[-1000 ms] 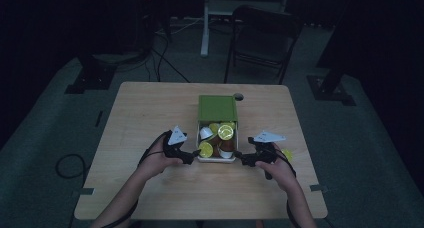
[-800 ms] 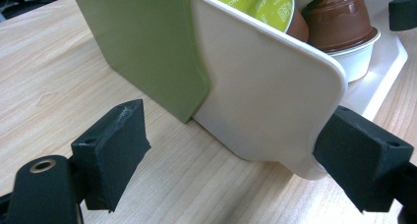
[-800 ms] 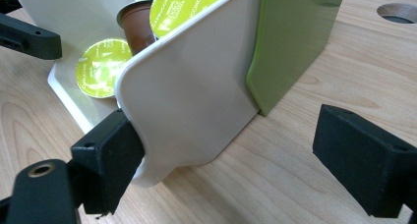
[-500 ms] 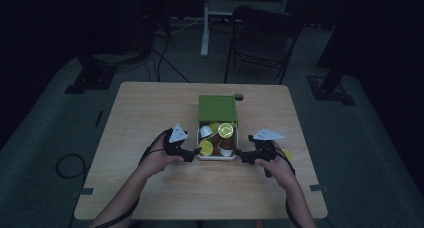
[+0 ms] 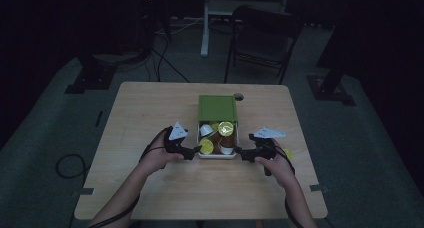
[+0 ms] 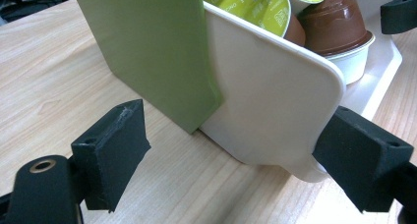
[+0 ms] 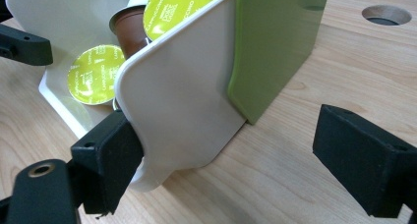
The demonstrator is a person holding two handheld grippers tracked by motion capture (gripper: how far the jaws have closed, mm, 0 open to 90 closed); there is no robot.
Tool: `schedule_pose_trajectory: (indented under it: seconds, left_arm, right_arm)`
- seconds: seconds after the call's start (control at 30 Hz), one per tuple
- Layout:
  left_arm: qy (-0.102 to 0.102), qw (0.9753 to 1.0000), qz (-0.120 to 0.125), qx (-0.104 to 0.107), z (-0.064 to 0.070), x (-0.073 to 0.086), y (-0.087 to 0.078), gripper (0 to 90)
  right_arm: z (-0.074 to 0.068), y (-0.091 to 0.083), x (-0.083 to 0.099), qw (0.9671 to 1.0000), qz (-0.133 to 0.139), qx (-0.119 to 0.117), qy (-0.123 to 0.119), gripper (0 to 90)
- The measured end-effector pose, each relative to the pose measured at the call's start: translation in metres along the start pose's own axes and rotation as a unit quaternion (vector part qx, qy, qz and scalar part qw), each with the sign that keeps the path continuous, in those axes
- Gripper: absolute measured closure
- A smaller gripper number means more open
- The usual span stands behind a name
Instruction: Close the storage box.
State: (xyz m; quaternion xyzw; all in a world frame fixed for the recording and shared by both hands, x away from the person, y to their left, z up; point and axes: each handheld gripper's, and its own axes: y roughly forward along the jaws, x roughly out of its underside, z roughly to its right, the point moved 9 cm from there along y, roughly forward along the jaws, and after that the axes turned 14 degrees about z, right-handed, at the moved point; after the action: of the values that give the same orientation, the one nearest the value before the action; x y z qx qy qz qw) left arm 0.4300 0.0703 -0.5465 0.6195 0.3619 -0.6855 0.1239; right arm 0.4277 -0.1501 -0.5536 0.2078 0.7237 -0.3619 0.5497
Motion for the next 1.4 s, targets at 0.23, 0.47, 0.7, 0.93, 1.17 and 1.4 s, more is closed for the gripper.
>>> schedule_pose_trajectory:
  seconds: [0.23, 0.47, 0.7, 0.93, 1.17, 1.4]
  left_arm:
    - [0.002, 1.0000, -0.001, -0.001, -0.003, -0.002, 0.002, 15.3]
    - [0.000, 1.0000, 0.001, -0.002, -0.005, -0.004, 0.004, 15.3]
    - [0.000, 1.0000, 0.003, -0.009, -0.008, -0.005, 0.007, 15.3]
    - [-0.002, 0.9999, 0.005, -0.013, -0.010, -0.006, 0.010, 15.3]
    - [-0.005, 0.9999, 0.006, -0.015, -0.013, -0.006, 0.013, 15.2]
    - [-0.006, 0.9998, 0.007, -0.018, -0.015, -0.007, 0.015, 15.2]
  right_arm:
    - [0.003, 0.002, -0.002, 1.0000, 0.001, 0.006, 0.003, 12.5]
    - [0.006, 0.005, -0.005, 0.9999, 0.003, 0.012, 0.007, 12.5]
    - [0.009, 0.008, -0.007, 0.9999, 0.001, 0.016, 0.002, 12.5]
    - [0.013, 0.011, -0.008, 0.9997, 0.006, 0.023, 0.011, 12.5]
    - [0.017, 0.014, -0.009, 0.9994, 0.009, 0.028, 0.019, 12.5]
    - [0.019, 0.017, -0.010, 0.9992, 0.009, 0.035, 0.016, 12.5]
